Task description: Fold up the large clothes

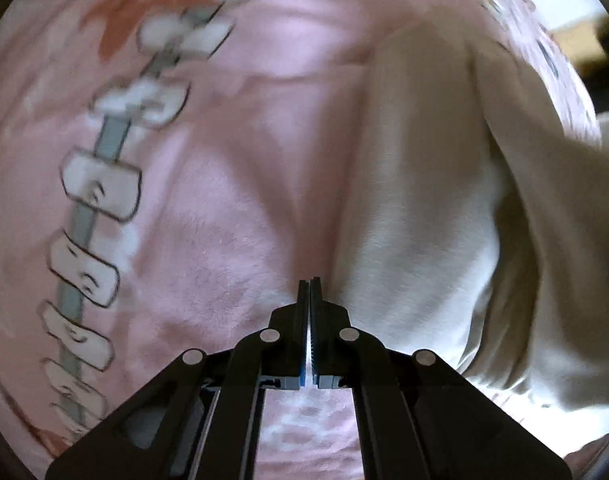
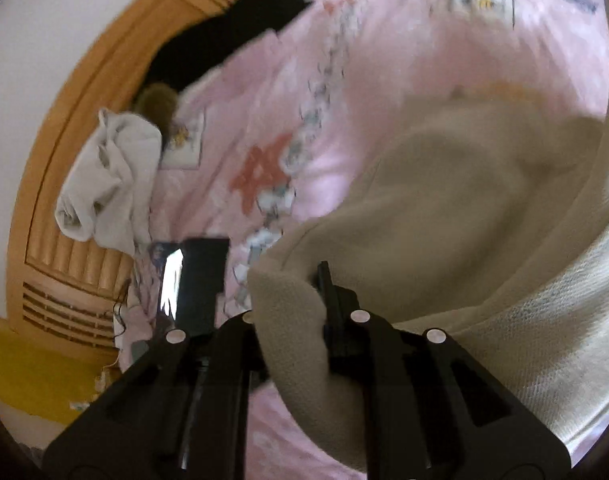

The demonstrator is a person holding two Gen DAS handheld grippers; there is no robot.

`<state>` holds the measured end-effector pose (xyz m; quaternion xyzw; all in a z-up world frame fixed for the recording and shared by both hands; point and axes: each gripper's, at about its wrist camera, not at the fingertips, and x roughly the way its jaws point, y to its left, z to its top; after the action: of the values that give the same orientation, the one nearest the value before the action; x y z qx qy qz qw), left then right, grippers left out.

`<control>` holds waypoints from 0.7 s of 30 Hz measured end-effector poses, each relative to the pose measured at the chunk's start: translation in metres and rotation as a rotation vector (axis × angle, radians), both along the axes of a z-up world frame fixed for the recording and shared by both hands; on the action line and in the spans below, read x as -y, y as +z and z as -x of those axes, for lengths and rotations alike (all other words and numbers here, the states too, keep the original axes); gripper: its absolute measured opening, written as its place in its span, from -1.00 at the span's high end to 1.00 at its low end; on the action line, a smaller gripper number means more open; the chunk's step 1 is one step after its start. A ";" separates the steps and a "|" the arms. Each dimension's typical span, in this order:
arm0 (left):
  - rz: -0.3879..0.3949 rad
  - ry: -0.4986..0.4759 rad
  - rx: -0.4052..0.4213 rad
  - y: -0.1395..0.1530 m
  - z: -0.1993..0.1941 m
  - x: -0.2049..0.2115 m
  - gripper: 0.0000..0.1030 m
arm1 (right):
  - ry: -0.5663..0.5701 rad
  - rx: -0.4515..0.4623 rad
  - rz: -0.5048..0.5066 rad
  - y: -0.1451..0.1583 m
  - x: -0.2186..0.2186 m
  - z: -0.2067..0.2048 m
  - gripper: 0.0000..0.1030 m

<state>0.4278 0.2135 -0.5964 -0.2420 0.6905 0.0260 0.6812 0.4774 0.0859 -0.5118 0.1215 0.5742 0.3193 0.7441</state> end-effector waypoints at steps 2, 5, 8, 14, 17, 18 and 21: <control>0.010 0.039 -0.004 -0.003 0.006 -0.019 0.98 | 0.043 -0.037 0.045 -0.012 -0.008 0.006 0.78; 0.092 0.138 0.024 0.012 0.017 -0.057 0.98 | 0.077 -0.064 0.118 -0.032 -0.014 0.012 0.78; 0.117 0.138 0.128 0.058 -0.001 -0.080 0.98 | 0.065 -0.077 0.132 -0.054 -0.013 0.019 0.78; 0.232 -0.119 0.147 0.077 -0.070 -0.034 0.98 | -0.020 0.016 0.098 -0.071 -0.002 0.035 0.78; 0.355 -0.208 0.058 0.043 -0.092 0.006 0.98 | -0.037 0.068 0.058 -0.075 0.002 0.042 0.77; 0.332 -0.234 0.023 0.034 -0.098 0.014 0.98 | -0.035 0.084 0.039 -0.076 0.004 0.045 0.76; 0.339 -0.205 -0.057 0.002 -0.101 0.026 0.98 | -0.036 0.121 -0.004 -0.075 0.011 0.050 0.76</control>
<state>0.5285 0.1875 -0.5944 -0.2807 0.7251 -0.1532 0.6099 0.4278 0.0750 -0.5872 0.1136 0.5251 0.3136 0.7830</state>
